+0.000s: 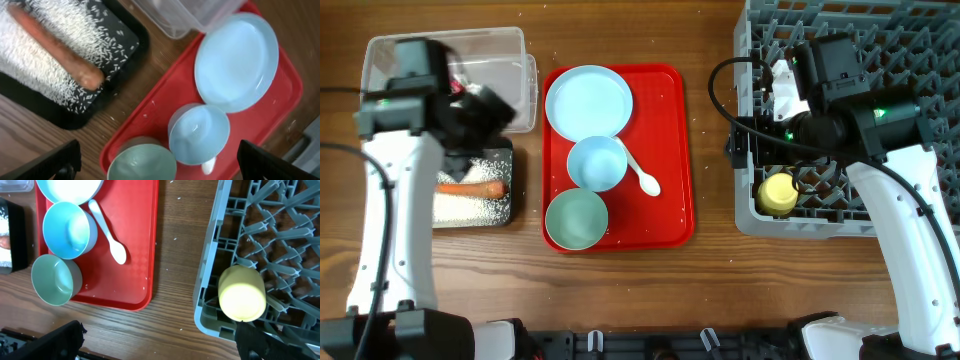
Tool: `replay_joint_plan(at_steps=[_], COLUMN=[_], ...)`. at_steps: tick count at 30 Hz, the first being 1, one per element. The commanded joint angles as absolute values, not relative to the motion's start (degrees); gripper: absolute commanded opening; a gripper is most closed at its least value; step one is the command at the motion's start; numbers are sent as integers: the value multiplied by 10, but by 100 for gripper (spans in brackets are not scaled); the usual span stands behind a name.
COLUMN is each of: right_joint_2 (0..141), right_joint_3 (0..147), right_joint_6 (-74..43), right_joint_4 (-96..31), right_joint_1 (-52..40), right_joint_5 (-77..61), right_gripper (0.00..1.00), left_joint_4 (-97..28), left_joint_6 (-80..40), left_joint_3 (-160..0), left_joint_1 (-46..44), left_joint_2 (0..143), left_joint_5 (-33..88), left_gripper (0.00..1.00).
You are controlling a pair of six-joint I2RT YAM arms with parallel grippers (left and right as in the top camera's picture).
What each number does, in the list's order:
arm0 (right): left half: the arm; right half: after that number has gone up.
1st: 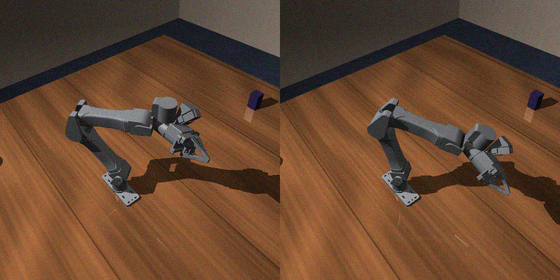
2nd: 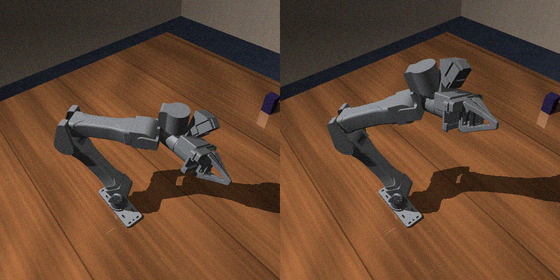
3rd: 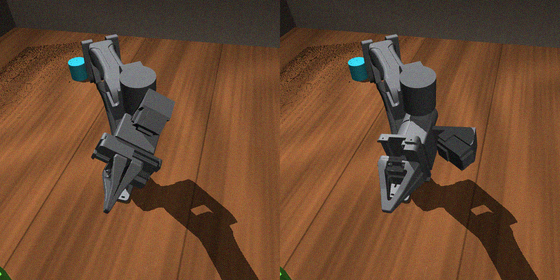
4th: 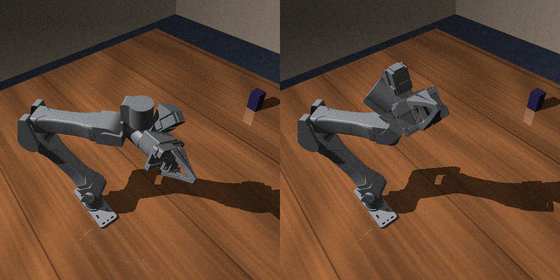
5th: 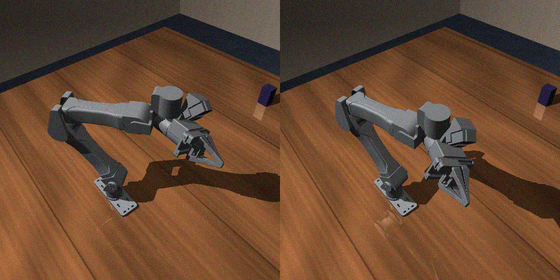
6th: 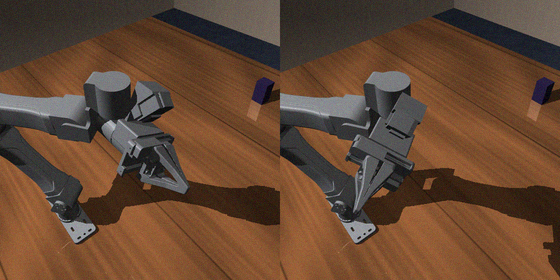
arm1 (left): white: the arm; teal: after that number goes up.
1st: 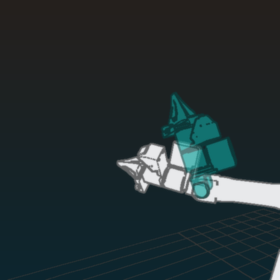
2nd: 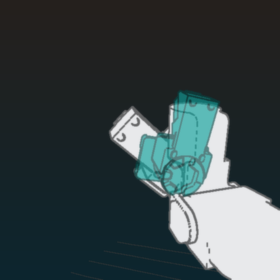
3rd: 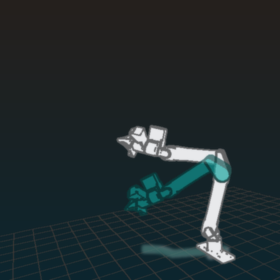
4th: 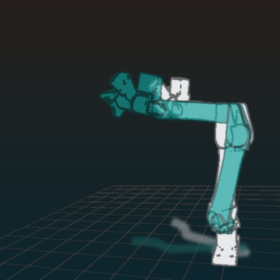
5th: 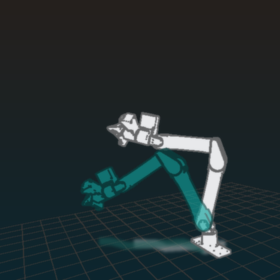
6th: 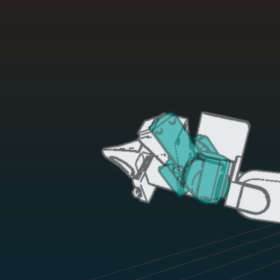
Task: Sort waste into correct bins and load items into the dishwasher rack
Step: 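Move the right gripper from the rack over the small blue bowl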
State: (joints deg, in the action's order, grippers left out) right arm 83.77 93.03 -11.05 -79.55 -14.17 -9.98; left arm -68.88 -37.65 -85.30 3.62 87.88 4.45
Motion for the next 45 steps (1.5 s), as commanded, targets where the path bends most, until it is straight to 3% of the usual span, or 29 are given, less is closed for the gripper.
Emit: replay_joint_plan(at_steps=[1,6,10,12,15,28,36,41,45], right_joint_2=[842,842,842,842,846,1007,1108,1164,1189], right_joint_3=[925,925,925,925,925,925,925,925,925], right_joint_6=[-124,-126,-137,-143,-179,-269,-324,-369,-391], right_joint_4=[-784,-768,-764,-752,-711,-578,-510,-468,-468], right_joint_1=[-142,-142,-142,-142,-151,-266,-321,-351,-355], right_joint_5=[-90,-113,-121,-144,-168,-168,-170,-170,-168], right_gripper=[100,100,100,100,98,94,75,52,47], left_joint_4=[-685,-649,-611,-602,-600,-604,-598,-571,-558], left_joint_6=[-276,-170,-167,-172,-213,-293,-365,-365,-365], left_joint_3=[-835,-796,-767,-759,-757,-757,-757,-757,-757], left_joint_1=[-48,-155,-197,-200,-188,-156,-50,3,17], left_joint_2=[884,889,893,893,893,893,893,894,894], left_joint_5=[53,48,29,29,11,1,1,-1,-23], left_gripper=[99,94,90,91,100,100,100,100,100])
